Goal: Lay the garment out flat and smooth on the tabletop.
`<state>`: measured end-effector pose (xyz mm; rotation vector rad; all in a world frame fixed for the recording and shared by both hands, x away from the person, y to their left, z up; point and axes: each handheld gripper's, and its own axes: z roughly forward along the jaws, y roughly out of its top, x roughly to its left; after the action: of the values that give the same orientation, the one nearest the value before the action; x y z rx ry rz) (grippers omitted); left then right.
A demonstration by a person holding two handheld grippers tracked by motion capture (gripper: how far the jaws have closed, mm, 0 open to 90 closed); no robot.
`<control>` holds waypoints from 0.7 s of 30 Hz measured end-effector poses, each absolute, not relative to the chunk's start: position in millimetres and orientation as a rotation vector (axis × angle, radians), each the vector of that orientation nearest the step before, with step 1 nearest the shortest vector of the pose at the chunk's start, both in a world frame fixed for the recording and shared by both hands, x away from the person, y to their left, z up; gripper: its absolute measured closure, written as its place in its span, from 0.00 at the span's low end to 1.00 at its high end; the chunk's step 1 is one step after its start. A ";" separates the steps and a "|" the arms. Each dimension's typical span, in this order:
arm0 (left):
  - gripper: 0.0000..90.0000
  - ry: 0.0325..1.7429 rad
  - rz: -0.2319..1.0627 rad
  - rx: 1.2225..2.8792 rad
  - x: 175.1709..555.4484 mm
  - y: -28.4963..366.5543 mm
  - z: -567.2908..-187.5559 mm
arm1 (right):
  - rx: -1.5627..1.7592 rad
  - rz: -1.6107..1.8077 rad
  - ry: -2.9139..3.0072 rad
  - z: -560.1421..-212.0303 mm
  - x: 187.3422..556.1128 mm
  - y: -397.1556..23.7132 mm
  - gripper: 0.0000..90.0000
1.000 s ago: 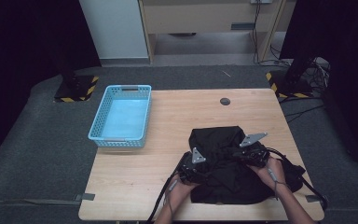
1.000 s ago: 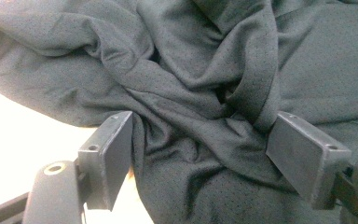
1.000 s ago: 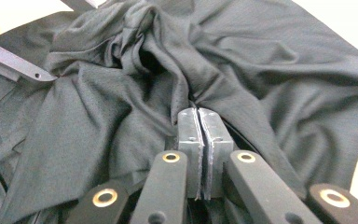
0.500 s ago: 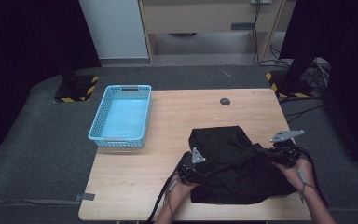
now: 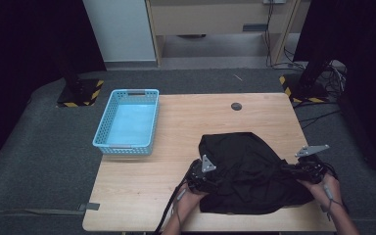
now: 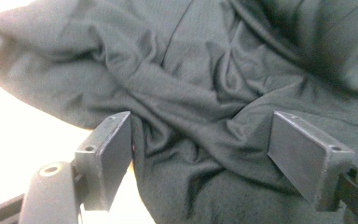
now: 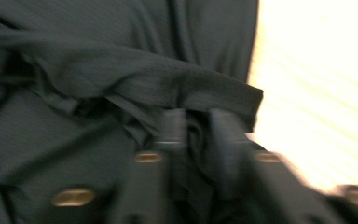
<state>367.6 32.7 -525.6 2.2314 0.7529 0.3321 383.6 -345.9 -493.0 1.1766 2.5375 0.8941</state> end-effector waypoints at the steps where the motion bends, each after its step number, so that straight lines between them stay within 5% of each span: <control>1: 0.25 0.747 0.331 2.228 367.8 31.5 -524.2 | 1.177 0.905 2.543 -490.9 383.7 -343.8 0.62; 6: 0.27 0.695 0.317 2.219 370.4 21.3 -515.8 | 1.034 0.950 2.580 -478.6 381.0 -320.4 0.40; 17: 0.45 0.621 0.298 2.268 370.8 13.3 -521.0 | 0.809 1.004 2.634 -480.0 376.2 -276.6 0.36; 21: 0.45 0.626 0.304 2.300 372.4 13.8 -522.9 | 0.772 0.968 2.652 -488.8 378.6 -261.5 0.43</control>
<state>372.4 13.8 -522.9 2.3004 0.6255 0.3037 378.6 -261.5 -488.8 0.7718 2.6524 0.9682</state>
